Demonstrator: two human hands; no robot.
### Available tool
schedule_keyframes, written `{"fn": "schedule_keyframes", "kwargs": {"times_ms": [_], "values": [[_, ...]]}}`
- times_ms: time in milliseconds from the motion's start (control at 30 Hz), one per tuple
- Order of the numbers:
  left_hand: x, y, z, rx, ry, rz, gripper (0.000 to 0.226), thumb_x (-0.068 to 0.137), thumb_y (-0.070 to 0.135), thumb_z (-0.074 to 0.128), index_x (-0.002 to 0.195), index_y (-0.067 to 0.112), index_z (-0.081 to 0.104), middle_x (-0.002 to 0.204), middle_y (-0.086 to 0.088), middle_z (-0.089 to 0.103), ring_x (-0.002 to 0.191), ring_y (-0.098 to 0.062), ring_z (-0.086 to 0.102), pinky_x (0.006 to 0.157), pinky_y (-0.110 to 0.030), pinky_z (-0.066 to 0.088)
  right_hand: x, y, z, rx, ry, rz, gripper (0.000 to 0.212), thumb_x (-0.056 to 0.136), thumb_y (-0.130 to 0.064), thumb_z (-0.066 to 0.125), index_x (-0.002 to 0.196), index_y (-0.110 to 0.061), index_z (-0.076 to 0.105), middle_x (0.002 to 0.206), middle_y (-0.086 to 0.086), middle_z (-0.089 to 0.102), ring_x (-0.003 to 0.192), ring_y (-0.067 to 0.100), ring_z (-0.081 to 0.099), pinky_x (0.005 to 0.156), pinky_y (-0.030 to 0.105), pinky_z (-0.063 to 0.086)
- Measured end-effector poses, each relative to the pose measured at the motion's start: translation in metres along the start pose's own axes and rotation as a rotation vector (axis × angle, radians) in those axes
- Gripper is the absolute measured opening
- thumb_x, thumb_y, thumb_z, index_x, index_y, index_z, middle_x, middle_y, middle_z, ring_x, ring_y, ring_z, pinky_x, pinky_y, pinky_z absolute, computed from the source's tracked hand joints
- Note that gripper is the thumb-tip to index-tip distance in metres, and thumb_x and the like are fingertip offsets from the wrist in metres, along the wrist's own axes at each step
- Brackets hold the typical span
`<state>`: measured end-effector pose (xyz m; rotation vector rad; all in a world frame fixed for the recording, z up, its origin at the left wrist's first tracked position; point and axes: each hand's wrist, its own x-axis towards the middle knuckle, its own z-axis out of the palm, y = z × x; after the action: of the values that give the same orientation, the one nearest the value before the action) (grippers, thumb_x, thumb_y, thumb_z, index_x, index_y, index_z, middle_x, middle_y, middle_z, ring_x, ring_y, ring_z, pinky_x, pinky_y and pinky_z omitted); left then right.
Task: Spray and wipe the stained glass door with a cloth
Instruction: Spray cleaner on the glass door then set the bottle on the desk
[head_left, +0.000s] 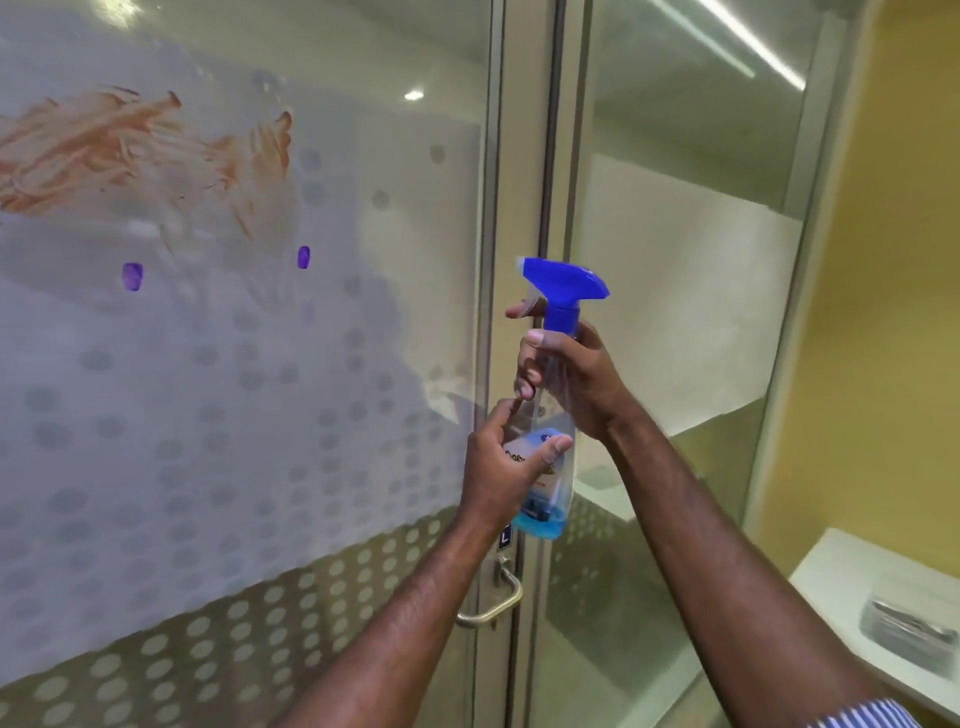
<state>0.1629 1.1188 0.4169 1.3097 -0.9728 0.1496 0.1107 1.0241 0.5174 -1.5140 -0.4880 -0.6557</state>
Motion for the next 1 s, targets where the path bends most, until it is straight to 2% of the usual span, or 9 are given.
{"fn": "schedule_keyframes", "kwargs": {"times_ms": [67,267,367,433,667,767,833,900,1000], "values": [[0.003,-0.004,0.022,-0.017,0.01,0.008,0.048,0.067,0.058,0.074,0.109,0.058,0.051,0.11,0.035,0.06,0.103,0.018,0.059,0.084,-0.004,0.047,-0.004,-0.002,-0.021,-0.016,0.011,0.005,0.029,0.093,-0.008,0.054,0.122,-0.003,0.058,0.058,0.007,0.047,0.049,0.019,0.051,0.055,0.032,0.051],[0.023,-0.024,0.095,-0.072,-0.017,0.005,0.049,0.064,0.063,0.073,0.107,0.046,0.057,0.103,0.018,0.067,0.099,-0.004,0.067,0.082,-0.019,0.055,-0.014,-0.007,-0.095,-0.079,0.074,0.017,0.025,0.094,-0.01,0.052,0.118,-0.008,0.061,0.058,0.008,0.045,0.05,0.02,0.049,0.057,0.033,0.052],[0.034,-0.037,0.136,-0.093,-0.043,0.002,0.058,0.063,0.064,0.072,0.108,0.028,0.062,0.099,0.009,0.068,0.095,-0.013,0.068,0.077,-0.02,0.057,-0.02,-0.009,-0.137,-0.108,0.096,0.026,0.025,0.095,-0.011,0.052,0.118,-0.007,0.06,0.057,0.008,0.048,0.049,0.022,0.051,0.057,0.033,0.052],[0.042,-0.046,0.165,-0.101,-0.063,-0.002,0.063,0.064,0.064,0.072,0.109,0.022,0.063,0.1,0.006,0.069,0.094,-0.012,0.068,0.076,-0.016,0.056,-0.025,-0.011,-0.168,-0.128,0.117,0.027,0.025,0.095,-0.011,0.052,0.119,-0.007,0.06,0.057,0.009,0.049,0.049,0.023,0.052,0.057,0.033,0.052],[0.063,-0.072,0.278,-0.118,-0.133,-0.016,0.068,0.064,0.069,0.07,0.11,0.02,0.065,0.099,0.013,0.068,0.094,-0.002,0.066,0.077,-0.002,0.048,-0.057,-0.026,-0.28,-0.203,0.219,0.028,0.027,0.095,-0.009,0.052,0.12,-0.008,0.059,0.062,0.009,0.056,0.056,0.022,0.058,0.063,0.034,0.057],[0.063,-0.081,0.323,-0.122,-0.18,-0.025,0.056,0.066,0.063,0.078,0.108,0.028,0.062,0.098,0.022,0.066,0.093,-0.001,0.066,0.079,-0.006,0.05,-0.079,-0.035,-0.319,-0.245,0.236,0.052,0.03,0.094,-0.008,0.051,0.123,-0.006,0.054,0.062,0.004,0.06,0.055,0.019,0.06,0.063,0.031,0.056],[0.06,-0.088,0.353,-0.112,-0.201,-0.031,0.053,0.07,0.053,0.08,0.11,0.025,0.063,0.101,0.017,0.068,0.092,-0.005,0.066,0.083,-0.015,0.052,-0.094,-0.038,-0.343,-0.25,0.264,0.063,0.031,0.092,-0.01,0.054,0.124,-0.006,0.054,0.063,0.004,0.061,0.055,0.018,0.06,0.063,0.032,0.057],[0.056,-0.093,0.382,-0.097,-0.215,-0.021,0.06,0.07,0.055,0.077,0.115,0.018,0.066,0.106,0.008,0.071,0.094,-0.009,0.067,0.087,-0.02,0.053,-0.109,-0.041,-0.367,-0.265,0.302,0.075,0.032,0.093,-0.01,0.054,0.125,-0.004,0.054,0.065,0.004,0.061,0.056,0.017,0.06,0.063,0.032,0.058],[0.051,-0.1,0.426,-0.104,-0.261,-0.018,0.065,0.07,0.059,0.075,0.118,0.015,0.066,0.112,0.002,0.074,0.094,-0.008,0.067,0.086,-0.015,0.051,-0.131,-0.048,-0.398,-0.32,0.373,0.103,0.033,0.094,-0.007,0.049,0.126,-0.002,0.052,0.062,0.001,0.058,0.055,0.015,0.057,0.061,0.031,0.056]]}}
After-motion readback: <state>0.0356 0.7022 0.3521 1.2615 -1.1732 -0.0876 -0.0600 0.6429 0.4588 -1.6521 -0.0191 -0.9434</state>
